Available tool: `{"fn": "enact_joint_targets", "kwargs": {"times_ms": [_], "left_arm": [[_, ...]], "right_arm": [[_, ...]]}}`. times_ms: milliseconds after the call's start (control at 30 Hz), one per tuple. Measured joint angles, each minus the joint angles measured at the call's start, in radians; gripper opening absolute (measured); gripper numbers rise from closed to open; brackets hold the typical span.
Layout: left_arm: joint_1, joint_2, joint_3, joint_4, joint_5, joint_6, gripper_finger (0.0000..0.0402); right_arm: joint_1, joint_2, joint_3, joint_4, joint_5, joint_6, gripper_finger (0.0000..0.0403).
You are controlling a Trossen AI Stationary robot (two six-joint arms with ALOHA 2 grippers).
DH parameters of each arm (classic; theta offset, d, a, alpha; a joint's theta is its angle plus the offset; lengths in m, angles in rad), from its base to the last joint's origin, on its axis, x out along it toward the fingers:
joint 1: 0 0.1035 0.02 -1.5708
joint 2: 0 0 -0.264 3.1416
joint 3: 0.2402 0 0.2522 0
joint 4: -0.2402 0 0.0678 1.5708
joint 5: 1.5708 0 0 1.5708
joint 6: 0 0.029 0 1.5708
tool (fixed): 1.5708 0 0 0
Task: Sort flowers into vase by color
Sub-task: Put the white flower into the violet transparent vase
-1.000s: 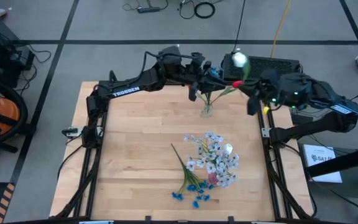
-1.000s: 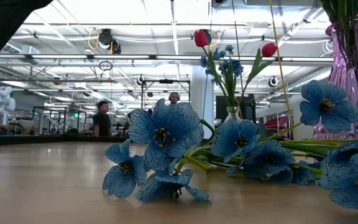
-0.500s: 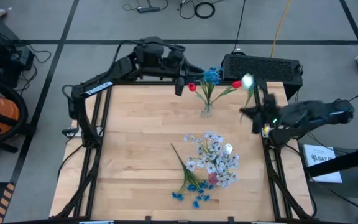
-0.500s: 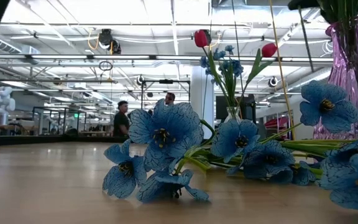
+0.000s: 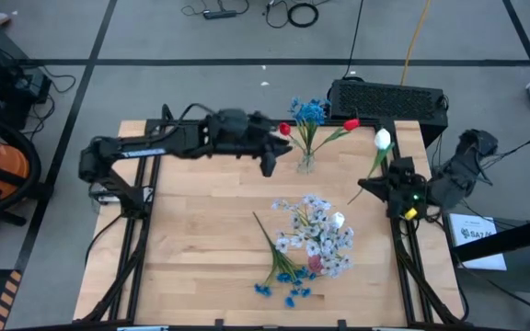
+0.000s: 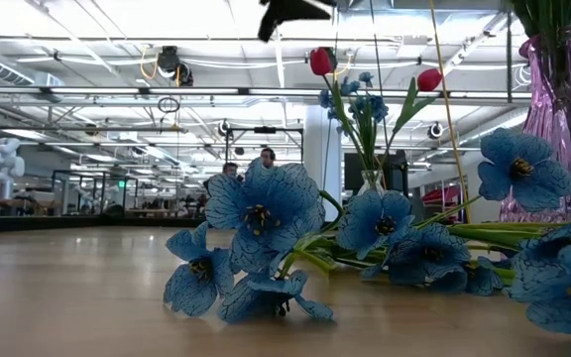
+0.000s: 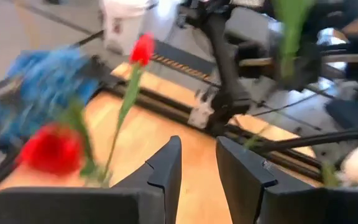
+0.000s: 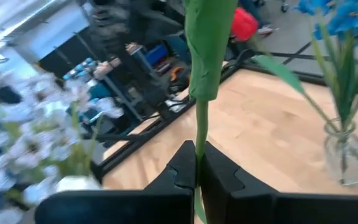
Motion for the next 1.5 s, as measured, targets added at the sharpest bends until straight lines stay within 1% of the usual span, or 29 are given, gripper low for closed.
{"fn": "enact_joint_targets", "kwargs": {"times_ms": [100,267,367,467,500,567,667,767,867,1000,1100,1233,1300,1500], "left_arm": [[-0.023,-0.082,-0.179,0.143,-0.067,-0.067,0.0106],[-0.073,-0.198,-0.451,0.312,-0.141,-0.2,0.0106],[-0.114,-0.232,-0.573,0.435,-0.18,-0.252,0.0106],[-0.161,-0.239,-0.65,0.554,-0.206,-0.298,0.0106],[-0.175,-0.239,-0.672,0.568,-0.217,-0.304,0.0106],[-0.203,-0.23,-0.694,0.617,-0.222,-0.305,0.0106],[-0.243,-0.217,-0.697,0.633,-0.224,-0.305,0.0106],[-0.272,-0.192,-0.698,0.644,-0.223,-0.304,0.0106],[-0.287,-0.168,-0.698,0.662,-0.223,-0.273,0.0106],[-0.299,-0.132,-0.698,0.658,-0.223,-0.187,0.0106],[-0.305,-0.111,-0.698,0.671,-0.222,-0.097,0.0106],[-0.312,-0.089,-0.698,0.72,-0.217,0.026,0.0106],[-0.315,-0.089,-0.698,0.721,-0.216,0.061,0.0106],[-0.314,-0.089,-0.698,0.718,-0.214,0.072,0.0106]], "right_arm": [[0.095,0.003,0.0,-0.013,0.072,0.03,0.0],[0.24,0.019,0.0,-0.074,0.21,0.155,0.0],[0.32,0.058,0.0,-0.06,0.274,0.206,0.0],[0.398,0.112,0.0,-0.047,0.35,0.295,0.0],[0.424,0.131,0.0,-0.039,0.378,0.33,0.0],[0.476,0.171,0.0,-0.019,0.446,0.394,0.0],[0.54,0.223,0.0,0.006,0.542,0.471,0.0],[0.573,0.269,0.0,0.003,0.613,0.557,0.0],[0.576,0.325,0.0,0.001,0.615,0.641,0.0],[0.569,0.408,0.0,0.001,0.615,0.766,0.0],[0.543,0.463,0.0,0.02,0.615,0.825,0.0],[0.495,0.528,0.0,0.096,0.615,0.83,0.0],[0.481,0.55,0.0,0.142,0.616,0.816,0.0],[0.45,0.612,0.0,0.283,0.616,0.772,0.0]]}}
